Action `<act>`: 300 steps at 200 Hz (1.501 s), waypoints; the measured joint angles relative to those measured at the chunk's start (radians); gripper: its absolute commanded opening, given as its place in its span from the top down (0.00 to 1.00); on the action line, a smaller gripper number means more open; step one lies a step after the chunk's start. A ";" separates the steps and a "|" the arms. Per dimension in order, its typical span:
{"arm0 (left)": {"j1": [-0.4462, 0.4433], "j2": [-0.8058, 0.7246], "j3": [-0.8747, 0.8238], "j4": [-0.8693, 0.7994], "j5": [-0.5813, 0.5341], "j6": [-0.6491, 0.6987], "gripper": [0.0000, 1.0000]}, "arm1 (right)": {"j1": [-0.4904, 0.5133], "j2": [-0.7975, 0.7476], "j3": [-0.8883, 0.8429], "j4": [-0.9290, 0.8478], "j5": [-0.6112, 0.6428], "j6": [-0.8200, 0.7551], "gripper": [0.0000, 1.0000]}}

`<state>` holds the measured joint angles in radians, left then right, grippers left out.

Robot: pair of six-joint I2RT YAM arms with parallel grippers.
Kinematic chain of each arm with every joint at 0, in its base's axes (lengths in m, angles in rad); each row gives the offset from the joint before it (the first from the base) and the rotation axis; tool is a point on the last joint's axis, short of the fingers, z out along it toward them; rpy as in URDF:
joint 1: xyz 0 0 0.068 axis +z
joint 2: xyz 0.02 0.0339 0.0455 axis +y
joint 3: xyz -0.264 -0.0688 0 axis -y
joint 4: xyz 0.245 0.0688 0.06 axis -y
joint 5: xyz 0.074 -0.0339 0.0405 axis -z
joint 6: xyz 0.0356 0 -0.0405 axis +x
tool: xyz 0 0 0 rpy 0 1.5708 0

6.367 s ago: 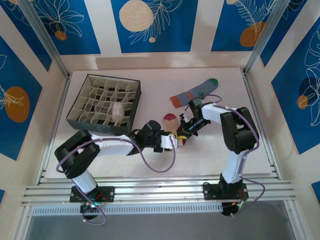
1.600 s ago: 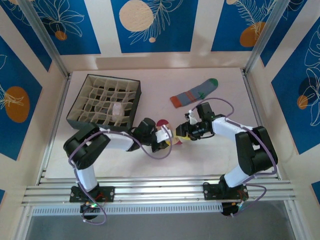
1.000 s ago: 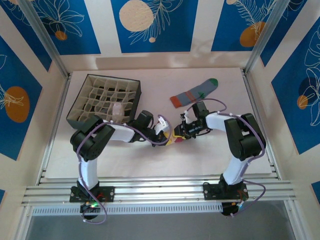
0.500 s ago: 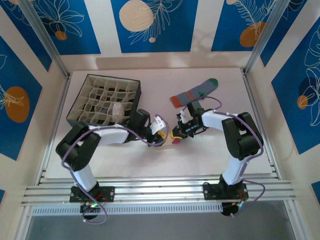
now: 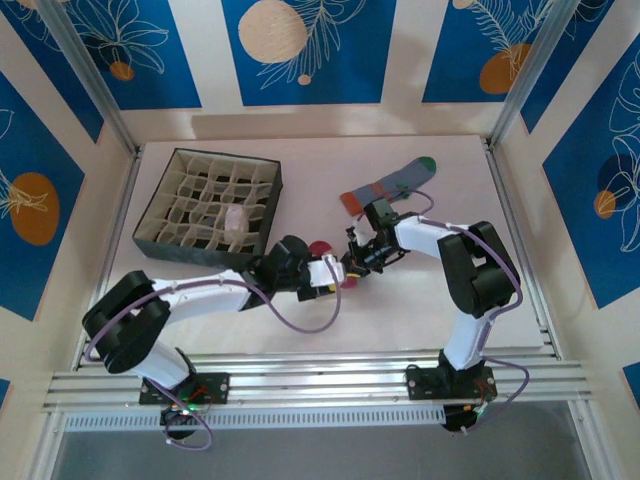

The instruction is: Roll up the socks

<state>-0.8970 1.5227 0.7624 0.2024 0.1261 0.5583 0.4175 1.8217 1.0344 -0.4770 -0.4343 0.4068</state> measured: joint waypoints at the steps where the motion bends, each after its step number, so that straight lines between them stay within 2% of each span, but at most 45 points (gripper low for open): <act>1: -0.002 0.001 0.000 0.000 -0.002 0.002 0.59 | 0.000 0.000 0.000 0.000 0.000 0.000 0.97; 34: -0.018 0.073 -0.001 0.024 -0.078 0.002 0.68 | 0.005 0.003 0.010 -0.014 0.010 0.007 0.97; 64: -0.016 0.136 0.010 0.014 -0.105 -0.036 0.87 | 0.018 0.004 0.014 -0.018 0.022 0.008 0.95; 85: -0.005 0.158 0.047 -0.017 -0.100 -0.070 0.96 | 0.019 0.004 0.015 -0.018 0.028 0.021 0.89; 95: 0.007 0.166 0.066 -0.042 -0.082 -0.085 1.00 | 0.019 0.003 0.015 -0.016 0.032 0.024 0.81; 105: 0.032 0.175 0.085 -0.066 -0.043 -0.117 1.00 | 0.021 0.003 0.014 -0.014 0.036 0.032 0.71; 125: 0.095 0.199 0.112 -0.096 0.064 -0.180 1.00 | 0.021 -0.007 0.009 -0.005 0.047 0.033 0.59; 151: 0.151 0.251 0.145 -0.088 0.173 -0.249 1.00 | -0.001 -0.053 -0.022 0.005 0.024 0.043 0.49; 183: 0.172 0.303 0.190 -0.072 0.237 -0.308 1.00 | -0.035 -0.096 -0.037 0.010 -0.023 0.048 0.46; 237: 0.224 0.367 0.262 -0.121 0.364 -0.375 1.00 | -0.040 -0.065 -0.016 0.016 -0.028 0.037 0.46; 300: 0.298 0.422 0.290 -0.126 0.541 -0.438 1.00 | -0.040 0.043 0.057 0.011 -0.015 -0.005 0.55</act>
<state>-0.5995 1.9446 1.0523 0.0769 0.6670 0.1204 0.3771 1.8652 1.0912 -0.4660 -0.4492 0.4023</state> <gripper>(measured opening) 0.040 0.465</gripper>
